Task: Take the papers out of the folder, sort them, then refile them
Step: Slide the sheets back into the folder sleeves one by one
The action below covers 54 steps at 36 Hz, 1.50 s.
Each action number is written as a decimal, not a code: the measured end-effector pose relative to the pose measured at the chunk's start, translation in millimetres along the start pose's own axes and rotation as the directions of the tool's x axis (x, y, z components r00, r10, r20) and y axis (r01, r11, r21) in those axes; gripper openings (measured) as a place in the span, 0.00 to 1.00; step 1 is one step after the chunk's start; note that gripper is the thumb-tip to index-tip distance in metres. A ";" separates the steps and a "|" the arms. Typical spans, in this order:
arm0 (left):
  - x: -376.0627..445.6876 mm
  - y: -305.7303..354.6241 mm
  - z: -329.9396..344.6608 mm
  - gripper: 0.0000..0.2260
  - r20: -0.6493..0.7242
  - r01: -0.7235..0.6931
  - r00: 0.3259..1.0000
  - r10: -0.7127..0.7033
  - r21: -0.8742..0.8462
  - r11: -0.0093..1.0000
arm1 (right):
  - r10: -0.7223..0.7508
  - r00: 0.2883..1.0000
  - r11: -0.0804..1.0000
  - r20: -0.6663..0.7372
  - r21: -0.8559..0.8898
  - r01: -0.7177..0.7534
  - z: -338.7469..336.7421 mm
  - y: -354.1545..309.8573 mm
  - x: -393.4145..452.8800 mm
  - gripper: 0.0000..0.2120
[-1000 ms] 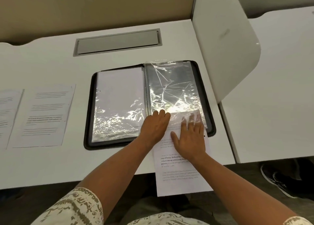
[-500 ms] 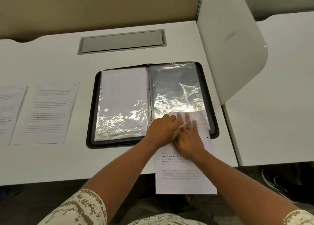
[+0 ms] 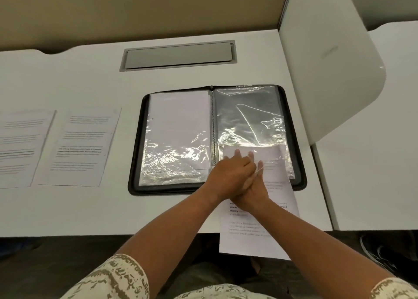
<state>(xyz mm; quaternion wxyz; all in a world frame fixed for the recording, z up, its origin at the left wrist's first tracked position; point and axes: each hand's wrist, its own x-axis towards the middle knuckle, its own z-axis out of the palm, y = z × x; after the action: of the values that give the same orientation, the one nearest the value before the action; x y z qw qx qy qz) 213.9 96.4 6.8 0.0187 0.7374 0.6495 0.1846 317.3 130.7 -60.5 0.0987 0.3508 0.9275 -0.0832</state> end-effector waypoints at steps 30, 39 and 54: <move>0.4 -1.2 25.3 0.11 0.117 0.195 0.977 -0.176 -0.174 0.965 | 0.005 0.979 0.912 -0.202 0.403 0.078 -18.7 58.4 -58.9 0.21; -6.1 3.1 45.0 0.10 0.171 0.195 0.970 -0.172 -0.130 0.972 | 0.610 0.791 0.539 -0.052 0.759 -0.366 -24.7 94.5 -121.0 0.04; -11.9 18.1 54.3 0.06 0.060 0.257 0.965 -0.254 -0.043 0.966 | 0.484 0.598 -0.494 0.638 0.764 -0.415 29.8 93.5 -213.8 0.20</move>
<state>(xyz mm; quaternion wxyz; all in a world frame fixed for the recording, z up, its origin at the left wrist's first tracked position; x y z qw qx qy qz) 246.2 93.6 -41.9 0.0785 0.6516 0.7334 0.1769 540.4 57.6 -45.7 -0.1943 0.6662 0.2498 -0.6753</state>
